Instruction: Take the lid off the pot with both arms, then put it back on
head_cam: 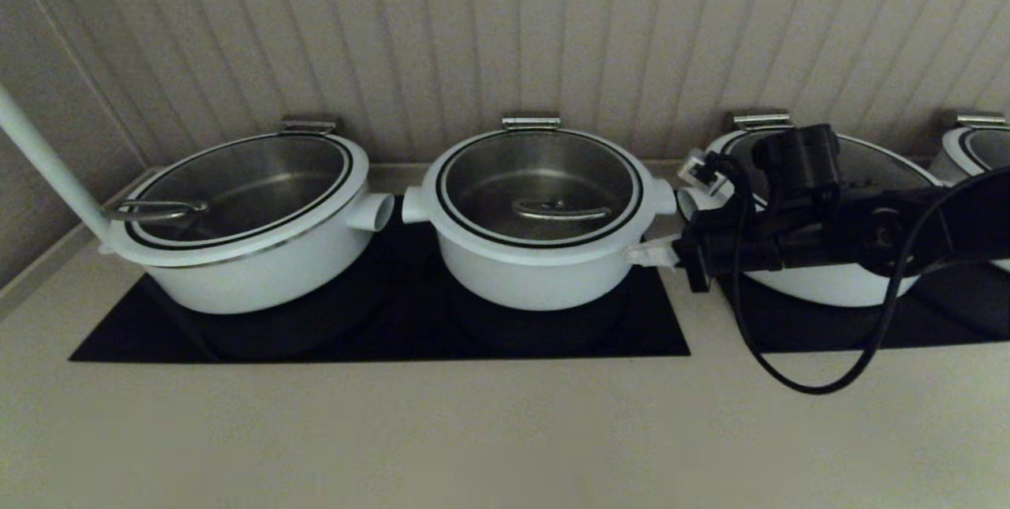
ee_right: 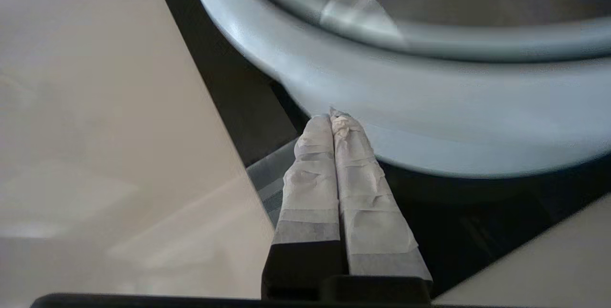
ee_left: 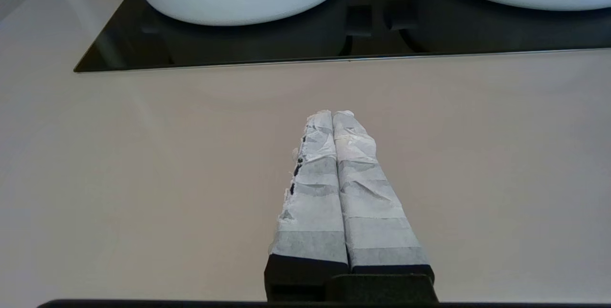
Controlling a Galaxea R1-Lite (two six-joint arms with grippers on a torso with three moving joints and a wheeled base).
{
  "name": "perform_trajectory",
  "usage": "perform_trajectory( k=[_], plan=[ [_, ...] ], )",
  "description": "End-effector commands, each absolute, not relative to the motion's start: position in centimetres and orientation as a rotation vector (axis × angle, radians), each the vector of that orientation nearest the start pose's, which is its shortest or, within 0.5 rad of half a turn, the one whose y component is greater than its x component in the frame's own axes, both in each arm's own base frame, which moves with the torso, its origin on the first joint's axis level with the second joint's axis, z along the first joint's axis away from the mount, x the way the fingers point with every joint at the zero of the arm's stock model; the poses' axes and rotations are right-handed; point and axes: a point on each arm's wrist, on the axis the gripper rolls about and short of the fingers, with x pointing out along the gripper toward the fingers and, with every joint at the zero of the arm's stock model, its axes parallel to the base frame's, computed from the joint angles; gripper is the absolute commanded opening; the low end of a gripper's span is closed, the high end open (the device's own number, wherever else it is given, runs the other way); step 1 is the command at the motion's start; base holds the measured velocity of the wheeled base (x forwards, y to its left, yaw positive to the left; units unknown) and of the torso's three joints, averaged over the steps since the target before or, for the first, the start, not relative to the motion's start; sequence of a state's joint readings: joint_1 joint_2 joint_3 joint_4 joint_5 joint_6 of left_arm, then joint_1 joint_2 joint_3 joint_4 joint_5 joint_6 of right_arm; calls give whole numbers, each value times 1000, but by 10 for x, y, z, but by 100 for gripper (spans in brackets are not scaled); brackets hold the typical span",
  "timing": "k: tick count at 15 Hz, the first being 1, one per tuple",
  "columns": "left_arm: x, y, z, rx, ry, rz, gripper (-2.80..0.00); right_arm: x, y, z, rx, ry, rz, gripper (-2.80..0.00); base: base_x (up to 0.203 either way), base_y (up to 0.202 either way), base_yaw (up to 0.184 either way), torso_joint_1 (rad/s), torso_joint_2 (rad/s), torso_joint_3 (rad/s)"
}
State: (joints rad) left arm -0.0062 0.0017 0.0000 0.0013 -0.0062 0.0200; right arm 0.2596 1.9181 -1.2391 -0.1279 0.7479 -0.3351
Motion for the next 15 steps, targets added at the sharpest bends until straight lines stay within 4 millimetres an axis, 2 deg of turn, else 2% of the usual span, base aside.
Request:
perform_trajectory(
  k=[1, 6, 10, 12, 15],
  plan=[
    [-23, 0, 75, 20, 3, -12, -280, 341, 105, 188, -162, 371, 1063, -280, 0, 0, 0, 0, 0, 0],
    [-23, 0, 75, 20, 3, -12, -280, 318, 94, 207, -165, 336, 1046, -280, 0, 0, 0, 0, 0, 0],
    [-23, 0, 75, 20, 3, -13, -280, 285, 84, 228, -150, 298, 1026, -280, 0, 0, 0, 0, 0, 0],
    [-23, 0, 75, 20, 3, -12, -280, 273, 80, 244, -175, 258, 936, -280, 0, 0, 0, 0, 0, 0],
    [-23, 0, 75, 20, 3, -14, -280, 253, 70, 272, -241, 181, 691, -280, 0, 0, 0, 0, 0, 0]
  ],
)
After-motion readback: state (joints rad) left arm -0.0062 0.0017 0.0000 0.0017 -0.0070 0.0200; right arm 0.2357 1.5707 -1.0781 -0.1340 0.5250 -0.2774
